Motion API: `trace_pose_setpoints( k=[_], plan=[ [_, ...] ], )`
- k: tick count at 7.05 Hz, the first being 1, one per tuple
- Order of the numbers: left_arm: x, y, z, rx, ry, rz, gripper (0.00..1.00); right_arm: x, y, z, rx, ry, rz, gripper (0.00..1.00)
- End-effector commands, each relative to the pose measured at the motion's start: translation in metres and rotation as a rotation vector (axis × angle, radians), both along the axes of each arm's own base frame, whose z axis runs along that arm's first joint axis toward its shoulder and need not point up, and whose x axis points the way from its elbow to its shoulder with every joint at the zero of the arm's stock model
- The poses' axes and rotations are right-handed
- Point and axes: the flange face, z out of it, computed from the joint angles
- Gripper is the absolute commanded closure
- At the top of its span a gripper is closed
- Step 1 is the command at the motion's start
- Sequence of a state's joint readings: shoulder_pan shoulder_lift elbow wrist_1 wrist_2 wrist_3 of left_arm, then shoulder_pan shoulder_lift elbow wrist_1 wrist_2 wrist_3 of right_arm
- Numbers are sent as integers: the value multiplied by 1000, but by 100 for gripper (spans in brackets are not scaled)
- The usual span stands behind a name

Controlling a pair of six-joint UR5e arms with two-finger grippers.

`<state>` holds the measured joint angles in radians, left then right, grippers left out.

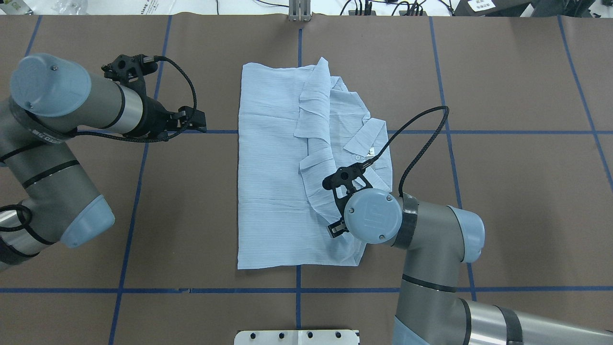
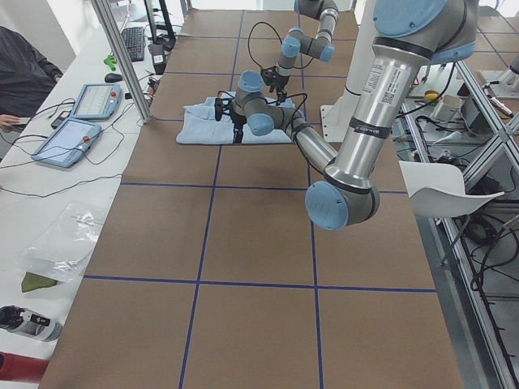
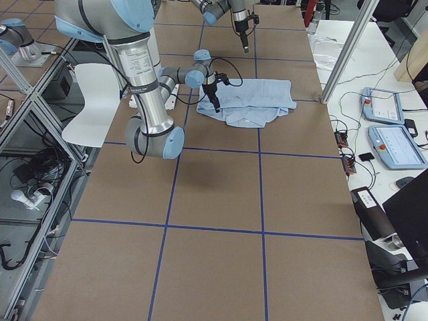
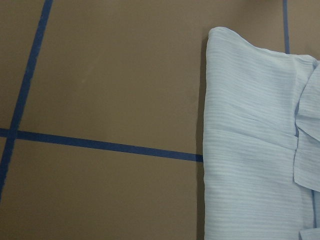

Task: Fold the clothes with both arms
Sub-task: 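Press and smooth the shirt's center with the right gripper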

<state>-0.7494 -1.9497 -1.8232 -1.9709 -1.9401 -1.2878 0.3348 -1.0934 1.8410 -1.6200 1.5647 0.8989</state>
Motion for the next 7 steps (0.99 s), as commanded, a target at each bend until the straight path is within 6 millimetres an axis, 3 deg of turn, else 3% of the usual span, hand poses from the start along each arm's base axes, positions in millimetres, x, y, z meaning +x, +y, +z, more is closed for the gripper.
trace_pose_setpoints(
  k=[1,3,6,7],
  plan=[
    [8,-1,-8,3,7,6,0,20,6,13,-1,7,-3,0],
    [9,-1,-6,4,2,8,0,12,12,6,1,-14,-18,0],
    [10,-2,-1,4,-5,11,0,-9,7,-31,14,-60,-9,1],
    [10,-3,-1,3,-6,11,0,-9,6,-34,19,-72,-11,11]
  ],
)
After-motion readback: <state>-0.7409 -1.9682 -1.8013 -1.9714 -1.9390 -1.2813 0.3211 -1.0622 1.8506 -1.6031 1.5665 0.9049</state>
